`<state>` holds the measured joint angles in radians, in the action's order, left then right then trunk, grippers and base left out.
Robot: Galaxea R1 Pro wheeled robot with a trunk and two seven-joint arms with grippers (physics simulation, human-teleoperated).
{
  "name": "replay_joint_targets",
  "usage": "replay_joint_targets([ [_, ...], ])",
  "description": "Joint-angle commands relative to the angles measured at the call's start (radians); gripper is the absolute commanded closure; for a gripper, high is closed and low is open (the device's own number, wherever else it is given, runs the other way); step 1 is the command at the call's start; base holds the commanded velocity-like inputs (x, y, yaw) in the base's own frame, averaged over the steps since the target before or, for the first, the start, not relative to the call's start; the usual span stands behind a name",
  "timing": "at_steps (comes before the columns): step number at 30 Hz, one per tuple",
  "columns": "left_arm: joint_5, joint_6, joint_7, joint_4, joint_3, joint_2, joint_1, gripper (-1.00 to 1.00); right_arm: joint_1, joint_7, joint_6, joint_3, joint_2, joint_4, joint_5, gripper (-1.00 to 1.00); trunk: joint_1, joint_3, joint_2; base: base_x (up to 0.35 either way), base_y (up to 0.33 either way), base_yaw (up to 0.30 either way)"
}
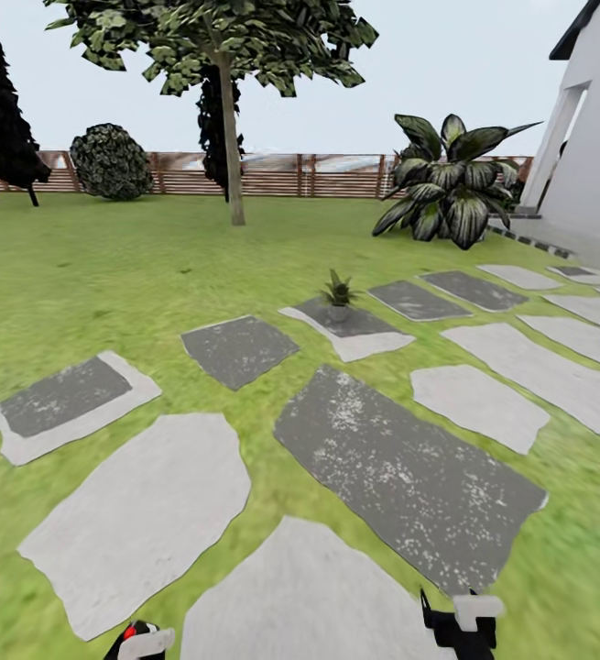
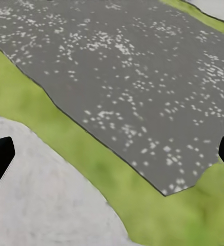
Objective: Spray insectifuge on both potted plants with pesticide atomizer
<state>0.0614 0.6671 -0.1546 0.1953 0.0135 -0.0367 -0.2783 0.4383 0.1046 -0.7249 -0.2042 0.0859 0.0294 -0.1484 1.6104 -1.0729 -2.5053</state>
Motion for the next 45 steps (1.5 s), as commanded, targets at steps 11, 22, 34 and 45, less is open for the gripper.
replay_joint_targets([
  [11, 0.006, 0.003, 0.001, -0.001, 0.003, 0.0, 0.0, 1.0, 0.0, 0.003, -0.002, -0.009, 0.0, 0.0, -0.008, -1.0, 0.0, -0.001, 0.0, 0.337, 0.0, 0.0],
  [22, 0.006, 0.003, 0.001, -0.001, 0.003, 0.0, 0.0, 1.0, 0.001, 0.004, -0.002, -0.009, 0.0, 0.0, -0.008, -1.0, 0.0, -0.001, 0.0, 0.337, 0.0, 0.0],
  [34, 0.006, 0.003, 0.001, -0.001, 0.002, 0.0, 0.0, 1.0, 0.0, 0.005, -0.002, -0.009, 0.0, 0.0, -0.01, -1.0, 0.0, -0.001, 0.0, 0.337, 0.0, -0.051],
  [45, 0.006, 0.005, 0.001, -0.001, 0.003, 0.0, 0.0, 1.0, 0.0, 0.006, -0.004, -0.009, -0.001, 0.0, -0.01, -1.0, 0.0, -0.001, 0.0, 0.337, 0.0, -0.224],
])
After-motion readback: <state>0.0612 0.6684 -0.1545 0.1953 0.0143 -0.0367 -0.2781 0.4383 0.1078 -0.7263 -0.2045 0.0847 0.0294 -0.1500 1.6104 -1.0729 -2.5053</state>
